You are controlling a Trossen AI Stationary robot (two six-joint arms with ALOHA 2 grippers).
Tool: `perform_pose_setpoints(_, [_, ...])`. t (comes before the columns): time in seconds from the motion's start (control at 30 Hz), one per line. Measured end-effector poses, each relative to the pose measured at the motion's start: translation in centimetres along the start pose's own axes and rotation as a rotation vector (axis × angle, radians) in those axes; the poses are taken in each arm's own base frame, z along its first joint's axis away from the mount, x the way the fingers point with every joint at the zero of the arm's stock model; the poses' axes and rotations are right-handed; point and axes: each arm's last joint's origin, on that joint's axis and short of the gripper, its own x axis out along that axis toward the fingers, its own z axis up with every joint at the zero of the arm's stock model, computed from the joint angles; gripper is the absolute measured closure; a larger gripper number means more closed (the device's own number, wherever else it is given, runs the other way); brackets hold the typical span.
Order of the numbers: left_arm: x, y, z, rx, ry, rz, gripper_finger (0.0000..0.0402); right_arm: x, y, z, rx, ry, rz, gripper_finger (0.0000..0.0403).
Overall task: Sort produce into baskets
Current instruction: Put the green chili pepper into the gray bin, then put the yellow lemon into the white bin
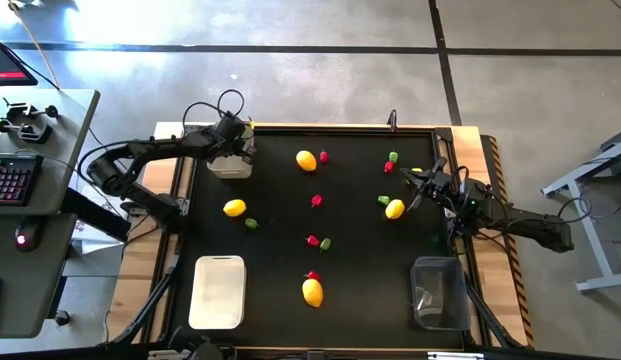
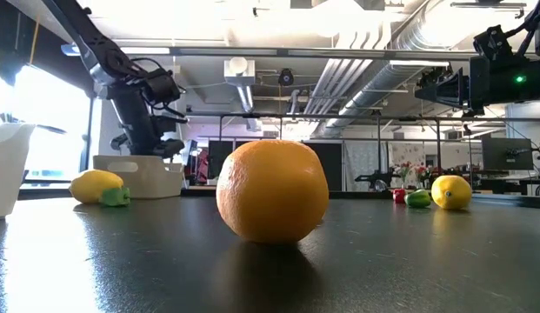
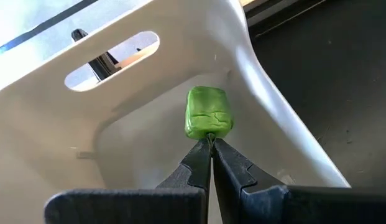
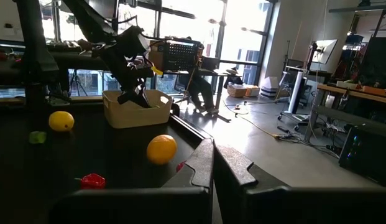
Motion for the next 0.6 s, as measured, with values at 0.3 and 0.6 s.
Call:
perform_pose_setpoints(0.3, [0.2, -0.1, -0.1, 0.031, 0.008, 0.005, 0.0376, 0.0, 0.0, 0.0, 0.000, 0.000, 0.000, 0.0403])
perform_pose_setpoints(0.6, [-0.9, -0.6, 0.3, 0.059, -0.036, -0.021, 0.0293, 0.0, 0.0, 0.0, 0.000, 0.000, 0.000, 0.0403])
